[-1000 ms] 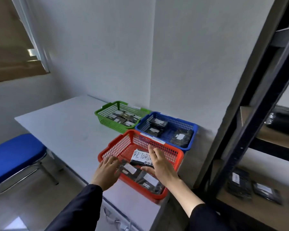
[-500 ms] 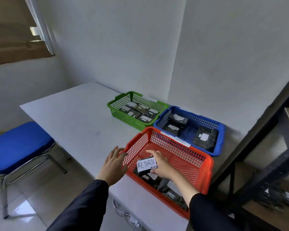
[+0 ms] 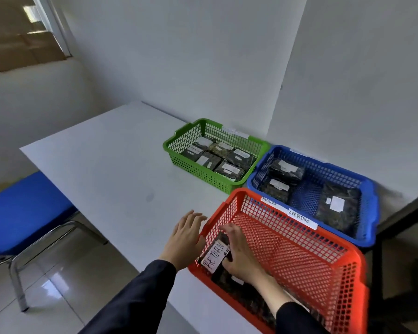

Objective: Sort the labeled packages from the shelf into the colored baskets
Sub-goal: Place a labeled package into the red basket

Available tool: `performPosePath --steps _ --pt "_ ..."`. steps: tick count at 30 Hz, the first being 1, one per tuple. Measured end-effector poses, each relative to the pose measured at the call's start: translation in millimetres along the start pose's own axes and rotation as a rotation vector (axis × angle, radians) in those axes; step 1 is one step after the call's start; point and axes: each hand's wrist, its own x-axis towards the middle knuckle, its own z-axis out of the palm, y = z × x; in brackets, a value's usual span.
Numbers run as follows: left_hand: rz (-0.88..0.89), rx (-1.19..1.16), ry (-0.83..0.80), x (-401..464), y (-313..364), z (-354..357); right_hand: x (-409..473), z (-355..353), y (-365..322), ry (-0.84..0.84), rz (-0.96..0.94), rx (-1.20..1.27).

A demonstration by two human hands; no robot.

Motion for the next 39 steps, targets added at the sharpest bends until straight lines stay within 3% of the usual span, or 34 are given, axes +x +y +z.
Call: performPosePath --steps 9,25,32,39 --pt "-0.018 -0.064 -0.065 26 8 21 -13 17 -1 0.174 0.198 0.122" --pt "-0.006 -0.167 -0.034 23 9 23 -36 18 -10 0.057 0.391 0.033" --pt "-0.017 -0.181 -0.041 24 6 25 -33 13 -14 0.003 0.498 0.102" --pt "-0.002 -0.221 -0.086 23 5 24 -35 12 -12 0.131 0.569 0.136"
